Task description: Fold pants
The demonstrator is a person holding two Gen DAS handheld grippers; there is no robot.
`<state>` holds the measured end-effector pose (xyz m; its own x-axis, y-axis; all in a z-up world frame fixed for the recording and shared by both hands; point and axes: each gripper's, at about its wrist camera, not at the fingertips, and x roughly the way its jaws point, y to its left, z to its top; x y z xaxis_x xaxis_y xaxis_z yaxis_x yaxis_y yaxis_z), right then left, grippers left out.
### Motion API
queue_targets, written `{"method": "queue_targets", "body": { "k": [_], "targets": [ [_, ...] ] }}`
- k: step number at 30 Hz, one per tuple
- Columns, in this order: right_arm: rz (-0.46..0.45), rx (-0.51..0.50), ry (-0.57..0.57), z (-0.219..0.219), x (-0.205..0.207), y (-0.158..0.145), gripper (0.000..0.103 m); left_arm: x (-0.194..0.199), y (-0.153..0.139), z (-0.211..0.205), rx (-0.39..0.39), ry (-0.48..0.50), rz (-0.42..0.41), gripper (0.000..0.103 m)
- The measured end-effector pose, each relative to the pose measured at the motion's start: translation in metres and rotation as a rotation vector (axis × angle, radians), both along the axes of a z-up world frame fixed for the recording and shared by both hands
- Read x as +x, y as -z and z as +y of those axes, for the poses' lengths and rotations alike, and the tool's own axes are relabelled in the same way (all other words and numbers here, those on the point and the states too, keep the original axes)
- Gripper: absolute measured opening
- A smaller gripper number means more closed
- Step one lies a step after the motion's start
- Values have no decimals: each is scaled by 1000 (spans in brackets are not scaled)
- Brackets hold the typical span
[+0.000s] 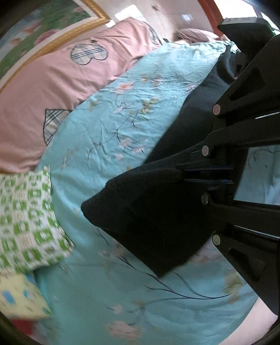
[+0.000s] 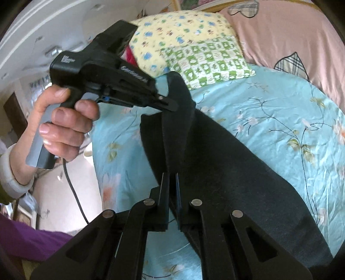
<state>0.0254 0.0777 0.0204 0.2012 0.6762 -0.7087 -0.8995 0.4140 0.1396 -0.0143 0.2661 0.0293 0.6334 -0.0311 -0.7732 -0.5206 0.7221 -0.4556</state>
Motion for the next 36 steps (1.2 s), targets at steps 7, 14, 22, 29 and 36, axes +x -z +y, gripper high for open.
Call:
{"method": "queue_targets", "body": {
  "k": [7, 14, 22, 29, 36],
  "targets": [
    [-1, -57, -23, 6, -6, 11, 6, -32, 29, 8, -67, -49, -39, 3],
    [-16, -109, -39, 11, -13, 18, 6, -40, 42, 6, -65, -38, -32, 3],
    [-13, -129, -27, 14, -13, 21, 6, -41, 47, 8, -70, -33, -25, 4],
    [92, -56, 32, 3, -1, 18, 13, -51, 43, 12, -60, -45, -4, 13],
    [157, 92, 147, -34, 16, -5, 33, -62, 23, 20, -13, -73, -9, 41]
  ]
}}
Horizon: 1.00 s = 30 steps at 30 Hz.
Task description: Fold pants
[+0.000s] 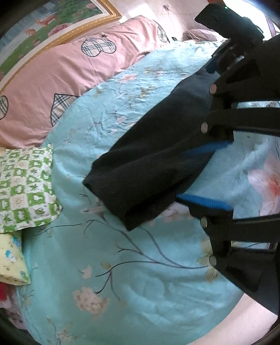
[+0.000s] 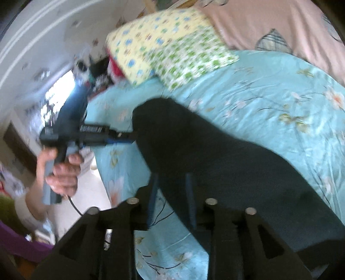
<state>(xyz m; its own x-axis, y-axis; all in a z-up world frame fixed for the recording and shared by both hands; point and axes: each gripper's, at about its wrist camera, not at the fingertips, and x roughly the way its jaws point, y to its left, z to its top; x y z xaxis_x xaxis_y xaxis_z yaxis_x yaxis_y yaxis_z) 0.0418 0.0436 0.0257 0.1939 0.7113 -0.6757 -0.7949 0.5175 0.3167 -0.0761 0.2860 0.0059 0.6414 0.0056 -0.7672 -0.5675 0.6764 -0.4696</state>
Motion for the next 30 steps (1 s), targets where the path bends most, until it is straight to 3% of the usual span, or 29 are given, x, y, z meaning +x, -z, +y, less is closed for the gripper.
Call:
{"method": "queue_targets", "body": {
  "k": [6, 14, 22, 30],
  "targets": [
    [32, 78, 153, -37, 26, -11, 33, 3, -5, 11, 7, -20, 6, 52],
    [43, 62, 316, -58, 65, -16, 33, 7, -1, 29, 13, -40, 17, 54],
    [67, -19, 329, -39, 108, -9, 33, 8, 13, 50, -17, -65, 37, 55],
    [117, -127, 250, -7, 130, 14, 33, 14, 20, 56, -21, -57, 46, 56]
  ]
}}
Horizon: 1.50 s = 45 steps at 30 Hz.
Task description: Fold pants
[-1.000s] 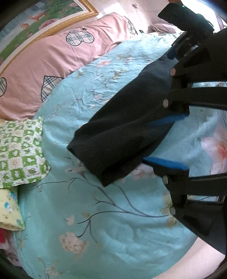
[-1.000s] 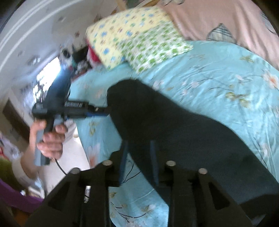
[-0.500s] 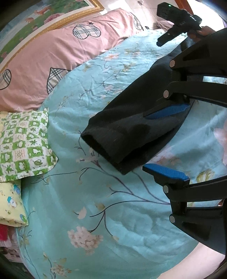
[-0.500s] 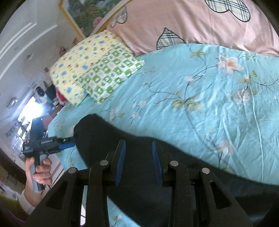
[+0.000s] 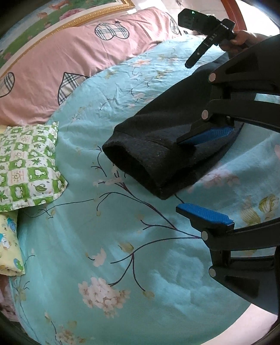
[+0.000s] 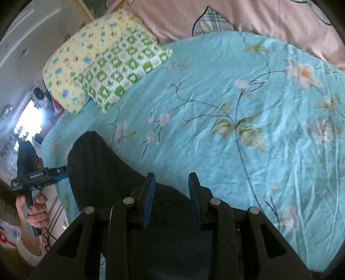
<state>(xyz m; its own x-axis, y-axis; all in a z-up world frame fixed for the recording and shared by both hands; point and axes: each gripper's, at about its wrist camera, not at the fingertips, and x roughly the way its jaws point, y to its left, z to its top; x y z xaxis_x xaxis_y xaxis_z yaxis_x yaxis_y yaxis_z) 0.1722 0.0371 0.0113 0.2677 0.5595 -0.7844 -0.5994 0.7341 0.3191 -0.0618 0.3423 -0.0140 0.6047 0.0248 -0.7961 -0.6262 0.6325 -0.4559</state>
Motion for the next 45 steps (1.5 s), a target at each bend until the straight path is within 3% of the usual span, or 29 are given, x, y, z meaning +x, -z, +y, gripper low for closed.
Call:
{"method": "queue_targets", "body": {
  "k": [18, 26, 28, 29, 31, 32, 33, 40, 45],
  "targets": [
    [80, -171, -184, 38, 1, 29, 36, 15, 17, -1, 7, 40, 24, 59],
    [89, -207, -288, 54, -5, 38, 40, 40, 21, -4, 75, 72, 36, 60],
    [97, -207, -297, 57, -3, 42, 38, 45, 20, -8, 115, 80, 39, 54],
    [107, -203, -288, 57, -2, 43, 37, 47, 19, -10, 136, 91, 37, 43],
    [116, -188, -277, 54, -2, 42, 18, 45, 14, -12, 142, 109, 10, 31],
    [108, -181, -263, 50, -3, 40, 16, 41, 10, -13, 138, 113, -12, 22],
    [99, -175, -248, 48, -4, 37, 13, 37, 5, -15, 139, 113, -34, 20],
    [-125, -106, -96, 35, -17, -15, 11, -1, -50, -28, 199, 108, -224, 18],
    [-234, -102, -20, 46, -21, -18, 11, 5, -41, -22, 252, 129, -198, 18]
  ]
}}
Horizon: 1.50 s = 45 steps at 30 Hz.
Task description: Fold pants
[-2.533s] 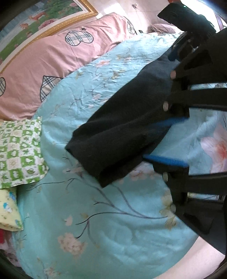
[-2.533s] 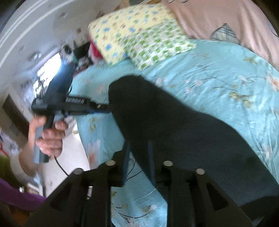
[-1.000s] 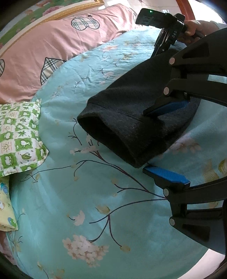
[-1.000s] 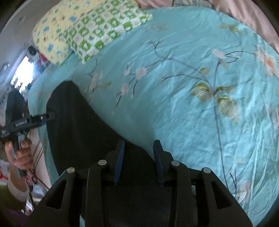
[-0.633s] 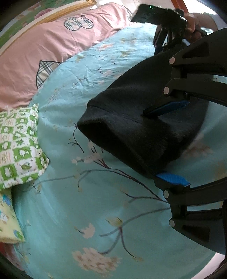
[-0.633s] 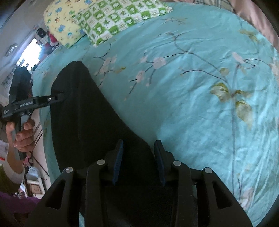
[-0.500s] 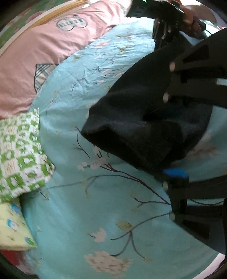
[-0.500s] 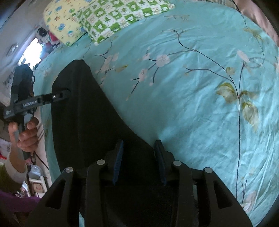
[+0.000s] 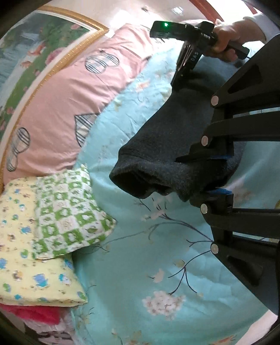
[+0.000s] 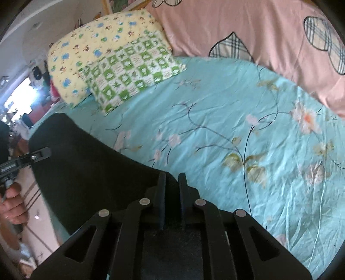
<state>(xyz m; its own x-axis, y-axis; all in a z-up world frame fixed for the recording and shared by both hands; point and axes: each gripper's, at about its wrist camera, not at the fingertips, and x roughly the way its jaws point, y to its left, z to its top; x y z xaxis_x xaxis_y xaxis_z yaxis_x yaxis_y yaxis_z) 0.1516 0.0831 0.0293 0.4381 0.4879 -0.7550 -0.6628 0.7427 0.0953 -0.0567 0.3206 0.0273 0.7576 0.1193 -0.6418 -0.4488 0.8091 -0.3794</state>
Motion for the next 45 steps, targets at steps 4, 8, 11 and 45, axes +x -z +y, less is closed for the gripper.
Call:
{"method": "queue_targets", "body": {
  "k": [4, 8, 11, 45],
  "targets": [
    [-68, -92, 21, 24, -1, 28, 11, 17, 34, 13, 26, -5, 86, 18],
    [-19, -102, 79, 24, 12, 53, 19, 17, 44, 16, 44, -21, 141, 36],
    [-1, -26, 134, 9, 10, 41, 24, 3, 29, 15, 90, -81, 127, 43],
    [-24, 315, 707, -282, -164, -20, 49, 132, -29, -289, 196, 669, 99, 62]
  ]
}}
